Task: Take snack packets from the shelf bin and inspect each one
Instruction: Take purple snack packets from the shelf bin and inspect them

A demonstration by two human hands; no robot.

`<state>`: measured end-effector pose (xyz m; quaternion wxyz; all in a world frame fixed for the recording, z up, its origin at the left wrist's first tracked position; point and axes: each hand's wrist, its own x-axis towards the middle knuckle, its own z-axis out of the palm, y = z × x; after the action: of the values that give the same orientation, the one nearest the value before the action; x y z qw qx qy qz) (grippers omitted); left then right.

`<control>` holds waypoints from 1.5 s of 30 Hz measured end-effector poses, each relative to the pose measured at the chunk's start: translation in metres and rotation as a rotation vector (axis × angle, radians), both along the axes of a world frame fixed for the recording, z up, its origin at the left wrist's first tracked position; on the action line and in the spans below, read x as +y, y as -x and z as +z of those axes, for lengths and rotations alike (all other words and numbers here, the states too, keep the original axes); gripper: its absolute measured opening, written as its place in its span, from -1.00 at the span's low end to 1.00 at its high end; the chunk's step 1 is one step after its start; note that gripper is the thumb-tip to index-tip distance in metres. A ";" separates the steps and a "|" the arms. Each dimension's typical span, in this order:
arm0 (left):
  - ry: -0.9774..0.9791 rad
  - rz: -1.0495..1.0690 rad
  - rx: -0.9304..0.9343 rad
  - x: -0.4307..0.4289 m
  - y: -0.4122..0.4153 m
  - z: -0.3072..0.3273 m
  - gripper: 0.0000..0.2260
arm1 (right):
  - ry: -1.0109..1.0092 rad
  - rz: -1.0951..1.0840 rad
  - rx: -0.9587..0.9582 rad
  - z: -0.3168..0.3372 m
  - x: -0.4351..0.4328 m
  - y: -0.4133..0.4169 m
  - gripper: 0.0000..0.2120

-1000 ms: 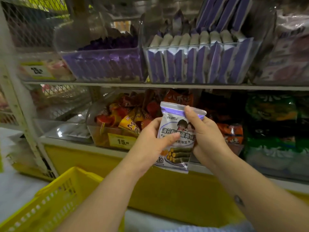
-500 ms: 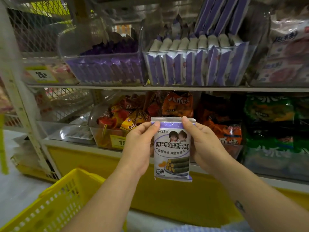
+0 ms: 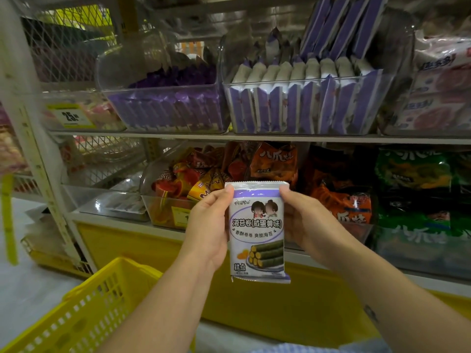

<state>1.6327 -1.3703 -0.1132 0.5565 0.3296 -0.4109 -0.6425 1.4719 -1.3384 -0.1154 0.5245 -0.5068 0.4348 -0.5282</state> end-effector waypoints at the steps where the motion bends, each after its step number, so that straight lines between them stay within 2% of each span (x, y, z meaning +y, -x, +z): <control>1: -0.023 0.002 0.024 0.000 -0.001 0.001 -0.83 | -0.038 0.075 0.069 0.001 0.002 0.001 -0.60; 3: -0.061 -0.009 0.069 -0.001 -0.003 0.002 -0.80 | -0.119 0.225 0.144 0.001 0.005 0.004 -0.56; 6: -0.085 -0.071 0.044 -0.003 -0.006 0.005 -0.74 | -0.185 0.296 0.056 0.005 0.009 0.008 -0.62; 8: -0.053 -0.169 -0.062 -0.004 -0.009 0.006 -0.67 | -0.197 0.278 -0.018 0.008 0.010 0.011 -0.70; 11: 0.027 -0.376 -0.258 -0.001 -0.014 0.008 -0.61 | -0.176 0.226 -0.130 0.013 0.010 0.016 -0.63; 13: 0.059 -0.472 -0.326 -0.001 -0.015 0.006 -0.60 | -0.147 0.186 -0.188 0.016 0.009 0.017 -0.59; 23: 0.202 -0.609 -0.247 0.001 -0.019 0.006 -0.61 | -0.169 0.063 -0.294 0.019 0.013 0.020 -0.57; 32: 0.252 -0.624 -0.420 -0.003 -0.025 0.004 -0.37 | -0.219 0.034 -0.321 0.017 0.015 0.015 -0.63; 37: 0.268 -0.601 -0.367 -0.004 -0.022 -0.002 -0.39 | -0.261 0.010 -0.379 0.016 0.013 0.017 -0.62; 41: 0.297 -0.580 -0.335 -0.007 -0.025 0.000 -0.35 | -0.317 0.050 -0.503 0.016 0.013 0.019 -0.60; 45: 0.312 -0.417 -0.295 -0.009 -0.024 0.002 -0.41 | -0.294 0.112 -0.607 0.017 0.014 0.021 -0.58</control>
<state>1.6567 -1.3790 -0.1111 0.3908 0.2384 -0.6398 -0.6173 1.4509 -1.3249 -0.0988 0.7256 -0.2686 0.3019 -0.5569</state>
